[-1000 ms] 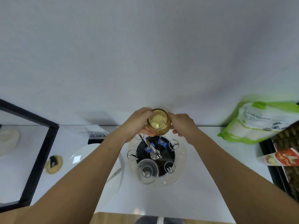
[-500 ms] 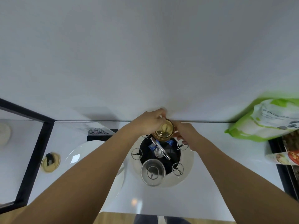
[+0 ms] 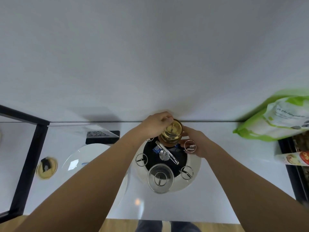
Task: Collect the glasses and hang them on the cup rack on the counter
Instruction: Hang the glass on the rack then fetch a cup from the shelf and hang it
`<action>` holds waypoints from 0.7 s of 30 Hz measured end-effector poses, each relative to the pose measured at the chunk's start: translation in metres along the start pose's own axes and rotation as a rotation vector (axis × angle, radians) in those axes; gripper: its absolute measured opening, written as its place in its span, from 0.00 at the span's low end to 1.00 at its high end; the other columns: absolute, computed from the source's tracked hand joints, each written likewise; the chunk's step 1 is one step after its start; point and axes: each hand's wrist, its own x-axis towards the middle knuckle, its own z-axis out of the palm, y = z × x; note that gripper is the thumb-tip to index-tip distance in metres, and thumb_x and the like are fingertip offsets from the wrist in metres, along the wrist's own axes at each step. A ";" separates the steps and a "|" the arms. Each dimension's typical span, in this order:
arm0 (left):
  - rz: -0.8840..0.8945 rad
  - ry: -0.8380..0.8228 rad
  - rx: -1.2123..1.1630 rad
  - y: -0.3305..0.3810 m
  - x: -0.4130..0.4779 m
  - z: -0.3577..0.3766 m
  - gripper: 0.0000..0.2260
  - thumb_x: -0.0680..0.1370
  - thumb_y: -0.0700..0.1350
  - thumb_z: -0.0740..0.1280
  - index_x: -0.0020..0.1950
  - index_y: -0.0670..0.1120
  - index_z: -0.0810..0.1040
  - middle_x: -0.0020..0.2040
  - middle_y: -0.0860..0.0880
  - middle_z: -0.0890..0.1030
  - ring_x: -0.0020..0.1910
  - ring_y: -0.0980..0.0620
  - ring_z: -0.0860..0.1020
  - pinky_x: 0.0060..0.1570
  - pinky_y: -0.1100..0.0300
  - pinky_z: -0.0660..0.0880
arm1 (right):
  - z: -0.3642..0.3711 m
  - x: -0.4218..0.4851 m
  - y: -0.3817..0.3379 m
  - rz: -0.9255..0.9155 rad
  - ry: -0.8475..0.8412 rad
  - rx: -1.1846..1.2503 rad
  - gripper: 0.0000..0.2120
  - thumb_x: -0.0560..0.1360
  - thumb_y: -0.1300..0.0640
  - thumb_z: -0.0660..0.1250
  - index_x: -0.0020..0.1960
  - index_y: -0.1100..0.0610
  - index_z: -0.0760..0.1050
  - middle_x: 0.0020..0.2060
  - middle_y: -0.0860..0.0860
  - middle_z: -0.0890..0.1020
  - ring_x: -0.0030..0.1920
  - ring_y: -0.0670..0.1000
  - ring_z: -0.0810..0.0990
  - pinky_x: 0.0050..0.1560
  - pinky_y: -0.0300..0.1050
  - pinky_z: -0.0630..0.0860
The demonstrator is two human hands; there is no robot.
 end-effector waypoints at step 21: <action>0.159 0.277 -0.028 0.022 -0.038 -0.026 0.13 0.81 0.51 0.62 0.66 0.55 0.75 0.58 0.53 0.75 0.45 0.63 0.74 0.44 0.70 0.66 | -0.001 -0.056 -0.020 -0.317 0.306 -0.136 0.13 0.75 0.42 0.68 0.50 0.52 0.77 0.48 0.51 0.81 0.48 0.53 0.79 0.44 0.47 0.72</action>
